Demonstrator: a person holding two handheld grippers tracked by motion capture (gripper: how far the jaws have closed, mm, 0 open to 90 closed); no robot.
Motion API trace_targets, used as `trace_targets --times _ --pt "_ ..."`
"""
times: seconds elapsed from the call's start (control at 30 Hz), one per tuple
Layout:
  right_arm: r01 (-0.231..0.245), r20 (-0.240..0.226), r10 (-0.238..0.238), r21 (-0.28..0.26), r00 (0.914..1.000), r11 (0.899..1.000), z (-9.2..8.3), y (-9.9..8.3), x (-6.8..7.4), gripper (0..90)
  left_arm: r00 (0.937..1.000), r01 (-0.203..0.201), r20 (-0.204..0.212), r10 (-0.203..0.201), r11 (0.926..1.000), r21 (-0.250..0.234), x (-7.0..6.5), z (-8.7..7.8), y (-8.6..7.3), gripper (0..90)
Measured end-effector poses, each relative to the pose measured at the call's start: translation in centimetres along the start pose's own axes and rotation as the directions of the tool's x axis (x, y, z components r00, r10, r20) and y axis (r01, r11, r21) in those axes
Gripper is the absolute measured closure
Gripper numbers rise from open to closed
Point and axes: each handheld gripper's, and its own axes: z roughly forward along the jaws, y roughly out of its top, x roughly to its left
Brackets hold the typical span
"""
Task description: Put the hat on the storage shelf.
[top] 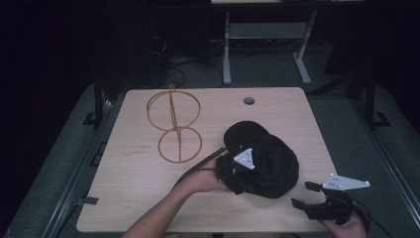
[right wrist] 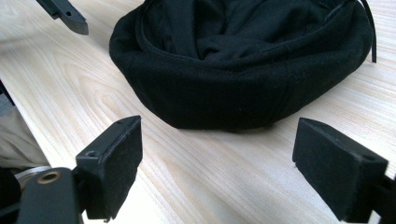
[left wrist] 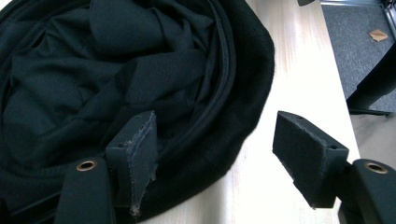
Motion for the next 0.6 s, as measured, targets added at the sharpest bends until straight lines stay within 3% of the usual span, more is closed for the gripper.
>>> trace_targets --times 0.33,0.6 --pt "0.003 0.001 -0.003 0.003 1.0000 1.000 0.0 0.0 0.0 15.6 0.9983 -0.051 0.030 0.049 0.9973 0.053 0.2 1.7 0.7 34.3" --pt "0.013 0.001 -0.013 0.003 0.9999 1.000 0.1 0.0 0.1 15.6 0.9977 -0.052 0.047 0.048 0.9949 0.086 0.4 2.7 0.6 41.8"
